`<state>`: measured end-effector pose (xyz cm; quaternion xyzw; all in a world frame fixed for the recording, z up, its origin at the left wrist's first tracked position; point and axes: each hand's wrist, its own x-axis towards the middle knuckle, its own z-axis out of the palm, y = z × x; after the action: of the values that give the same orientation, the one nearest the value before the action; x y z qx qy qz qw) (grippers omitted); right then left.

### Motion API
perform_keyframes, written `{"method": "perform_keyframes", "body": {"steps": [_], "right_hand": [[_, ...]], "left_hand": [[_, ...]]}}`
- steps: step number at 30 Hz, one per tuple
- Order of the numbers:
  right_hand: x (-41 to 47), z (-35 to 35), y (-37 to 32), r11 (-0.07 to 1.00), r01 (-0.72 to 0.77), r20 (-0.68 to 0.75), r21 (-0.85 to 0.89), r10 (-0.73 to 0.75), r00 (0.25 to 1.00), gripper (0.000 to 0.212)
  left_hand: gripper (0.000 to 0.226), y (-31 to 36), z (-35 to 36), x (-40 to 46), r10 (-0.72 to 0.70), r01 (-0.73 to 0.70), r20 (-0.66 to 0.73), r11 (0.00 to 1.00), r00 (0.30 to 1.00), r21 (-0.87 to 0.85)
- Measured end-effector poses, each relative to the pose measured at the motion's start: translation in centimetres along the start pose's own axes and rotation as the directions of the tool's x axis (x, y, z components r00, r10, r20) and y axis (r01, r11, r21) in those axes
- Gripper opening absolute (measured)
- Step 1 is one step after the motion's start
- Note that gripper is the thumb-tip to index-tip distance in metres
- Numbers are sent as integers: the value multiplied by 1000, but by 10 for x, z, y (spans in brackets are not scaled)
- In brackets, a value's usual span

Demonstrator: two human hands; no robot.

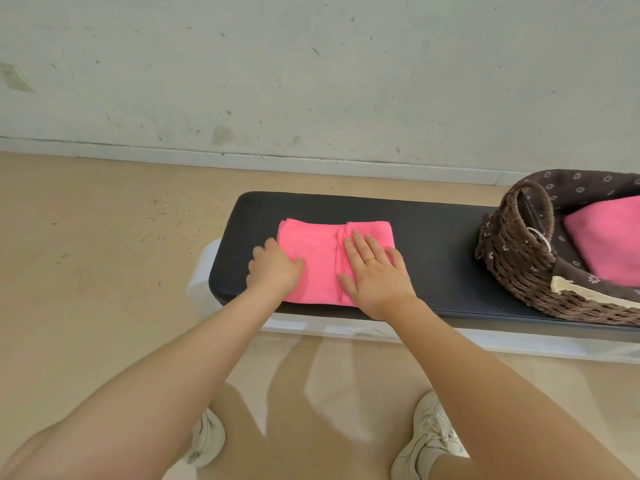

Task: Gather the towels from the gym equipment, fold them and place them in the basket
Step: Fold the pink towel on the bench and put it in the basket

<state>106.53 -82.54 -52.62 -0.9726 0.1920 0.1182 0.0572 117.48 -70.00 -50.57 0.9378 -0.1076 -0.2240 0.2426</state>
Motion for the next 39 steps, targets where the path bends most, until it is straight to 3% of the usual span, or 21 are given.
{"method": "perform_keyframes", "body": {"steps": [3, 6, 9, 12, 14, 15, 16, 17, 18, 19, 21, 23, 24, 26, 27, 29, 31, 34, 37, 39], "right_hand": [[-1, -1, 0, 1000, -4, -1, -15, 4, 1000, 64], [-2, -2, -1, 1000, -2, -4, -19, 2, 1000, 64], [-1, -3, 0, 1000, 2, 16, 12, -2, 1000, 64], [1, -6, 3, 995, 24, 33, 98, -27, 999, 63], [2, -11, 6, 950, 21, 42, 310, -36, 998, 60], [2, -14, 9, 839, 0, 55, 544, -36, 998, 57], [1, -19, 14, 607, -38, 78, 794, -39, 996, 53], [-1, -21, 20, 301, -70, 89, 951, -49, 995, 46], [-3, -23, 25, 33, -81, 82, 996, -27, 996, 41], [-5, -25, 29, -143, -62, 67, 988, 26, 997, 37], [-7, -26, 34, -290, -3, 58, 957, 182, 982, 32], [-4, -25, 35, -169, 7, 52, 986, 342, 938, 33], [-3, -23, 37, -11, -12, 15, 1000, 394, 919, 38], [-1, -18, 40, 412, -75, -110, 908, 408, 906, 47], [0, -14, 40, 547, -96, -146, 831, 381, 913, 51], [0, -9, 38, 602, -133, -128, 787, 371, 920, 57], [0, -7, 37, 617, -211, -97, 758, 427, 899, 62], [-4, -8, 36, 716, -353, -56, 602, 479, 876, 66], [-7, -13, 33, 773, -388, -2, 502, 449, 893, 46], [-9, -17, 31, 754, -392, 61, 527, 426, 903, 35]], "left_hand": [[53, 2, -8, 3, -86, 122, 130, 946, 988, -301], [40, 3, -18, 1, -76, 136, 148, 879, 986, -456], [32, 11, -19, -9, 105, -34, 103, 843, 989, -537], [40, 28, -12, -24, 312, -224, 65, 796, 948, -563], [42, 44, -3, -31, 360, -263, 83, 803, 929, -535], [40, 52, 2, -33, 372, -280, 90, 818, 924, -502], [39, 60, 8, -34, 377, -293, 96, 835, 921, -465], [38, 65, 15, -35, 371, -292, 104, 850, 923, -439], [37, 70, 21, -36, 357, -279, 114, 861, 927, -426], [38, 73, 27, -36, 346, -267, 124, 869, 930, -417], [44, 76, 37, -36, 348, -269, 153, 884, 925, -383], [47, 74, 43, -35, 367, -283, 193, 890, 910, -357], [45, 72, 45, -35, 391, -312, 200, 888, 898, -337], [41, 66, 46, -34, 465, -416, 185, 874, 866, -251], [39, 62, 46, -32, 524, -499, 164, 850, 836, -172], [35, 56, 46, -31, 663, -673, 118, 733, 740, 103], [53, 47, 50, -30, 727, -730, 160, 597, 668, 334], [95, 36, 56, -27, 670, -728, 306, 547, 677, 413], [111, 34, 62, -20, 644, -742, 385, 490, 662, 457], [116, 38, 54, -18, 592, -753, 467, 540, 657, 376]]}}
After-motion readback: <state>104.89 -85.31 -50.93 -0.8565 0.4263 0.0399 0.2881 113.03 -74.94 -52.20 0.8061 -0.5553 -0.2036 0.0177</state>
